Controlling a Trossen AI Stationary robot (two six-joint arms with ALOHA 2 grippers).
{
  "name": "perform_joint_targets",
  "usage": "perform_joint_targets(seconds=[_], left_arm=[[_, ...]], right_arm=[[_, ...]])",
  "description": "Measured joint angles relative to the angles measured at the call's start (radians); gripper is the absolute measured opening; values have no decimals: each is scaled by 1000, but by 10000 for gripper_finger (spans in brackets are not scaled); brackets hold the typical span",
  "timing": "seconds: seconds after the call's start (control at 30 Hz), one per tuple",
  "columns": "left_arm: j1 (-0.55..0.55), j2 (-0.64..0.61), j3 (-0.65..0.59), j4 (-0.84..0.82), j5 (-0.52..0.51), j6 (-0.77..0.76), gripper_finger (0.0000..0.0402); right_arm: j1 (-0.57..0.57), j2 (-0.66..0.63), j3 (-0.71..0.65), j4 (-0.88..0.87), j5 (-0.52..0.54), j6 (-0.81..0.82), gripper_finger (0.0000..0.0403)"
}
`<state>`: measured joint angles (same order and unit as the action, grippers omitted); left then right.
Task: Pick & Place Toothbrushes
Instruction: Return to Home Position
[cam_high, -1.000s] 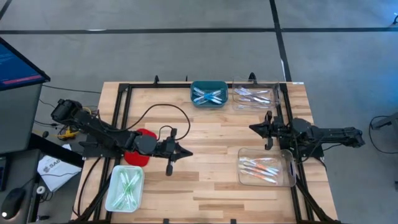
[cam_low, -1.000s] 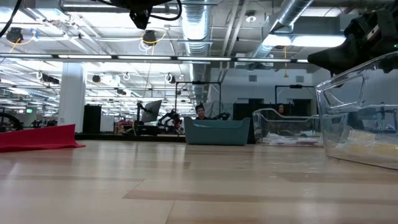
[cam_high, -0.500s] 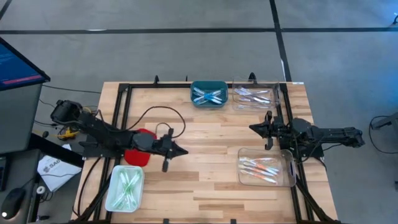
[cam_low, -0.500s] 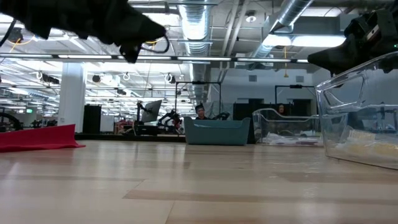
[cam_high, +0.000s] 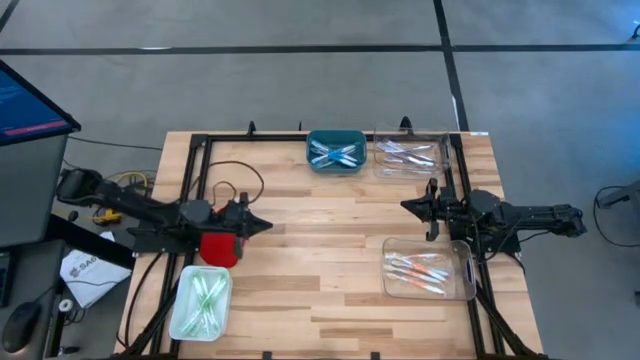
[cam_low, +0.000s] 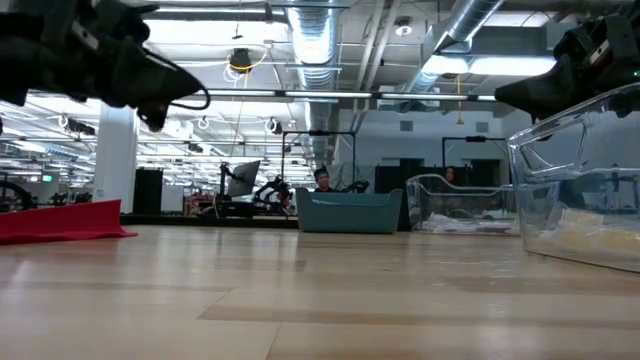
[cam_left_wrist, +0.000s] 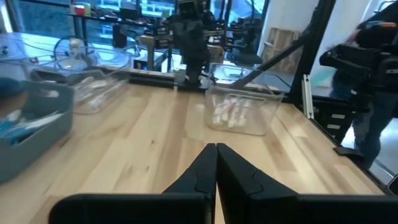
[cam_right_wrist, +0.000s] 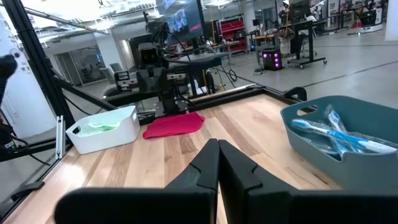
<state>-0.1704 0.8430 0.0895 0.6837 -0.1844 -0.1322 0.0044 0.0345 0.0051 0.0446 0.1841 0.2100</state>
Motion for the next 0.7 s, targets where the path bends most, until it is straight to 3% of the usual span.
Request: perform_joint_targets(seconds=[0.2, 0.7], left_arm=[[25, -166, -81, -24, 50, 0, 1], [39, -480, -83, -183, 81, 67, 1]], right_arm=[[0, 0, 0, 0, 0, 0, 0], [0, 0, 0, 0, 0, 0, 0]])
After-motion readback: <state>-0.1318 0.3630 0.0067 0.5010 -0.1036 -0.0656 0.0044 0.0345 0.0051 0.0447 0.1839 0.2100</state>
